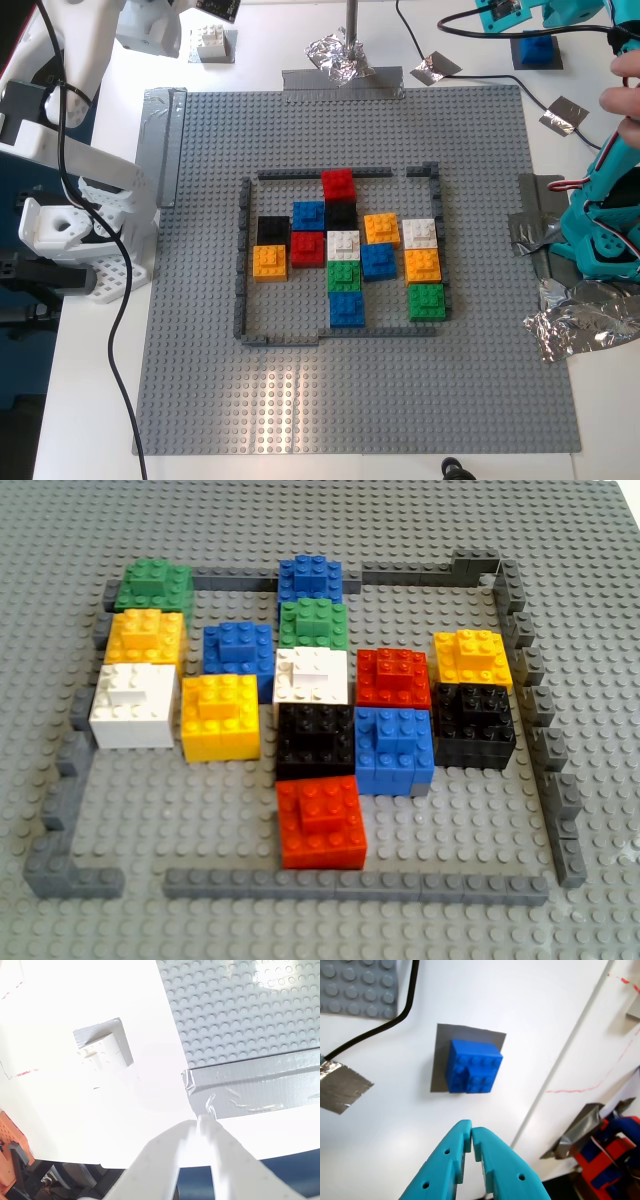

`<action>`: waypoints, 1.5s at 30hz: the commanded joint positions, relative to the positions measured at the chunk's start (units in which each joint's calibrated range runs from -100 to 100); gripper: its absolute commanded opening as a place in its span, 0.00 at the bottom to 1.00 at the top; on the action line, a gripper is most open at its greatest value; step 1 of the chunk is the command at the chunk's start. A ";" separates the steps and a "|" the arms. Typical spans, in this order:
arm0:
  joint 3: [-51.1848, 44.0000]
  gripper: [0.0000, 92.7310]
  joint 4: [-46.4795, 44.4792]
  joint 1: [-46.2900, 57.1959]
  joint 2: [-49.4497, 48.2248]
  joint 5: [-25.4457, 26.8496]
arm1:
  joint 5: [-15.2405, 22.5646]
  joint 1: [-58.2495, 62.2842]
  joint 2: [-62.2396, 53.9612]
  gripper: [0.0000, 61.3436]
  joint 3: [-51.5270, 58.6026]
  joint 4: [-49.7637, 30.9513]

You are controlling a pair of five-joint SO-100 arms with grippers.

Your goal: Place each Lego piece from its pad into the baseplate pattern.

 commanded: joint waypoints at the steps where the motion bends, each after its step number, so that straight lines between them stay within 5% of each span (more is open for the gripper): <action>1: -0.26 0.00 -0.36 0.26 -1.19 -0.21 | -0.05 -0.50 -0.46 0.00 -3.84 0.49; 45: -0.80 0.00 -0.44 2.80 -1.27 -0.21 | -1.81 -3.55 -1.92 0.00 1.40 -0.56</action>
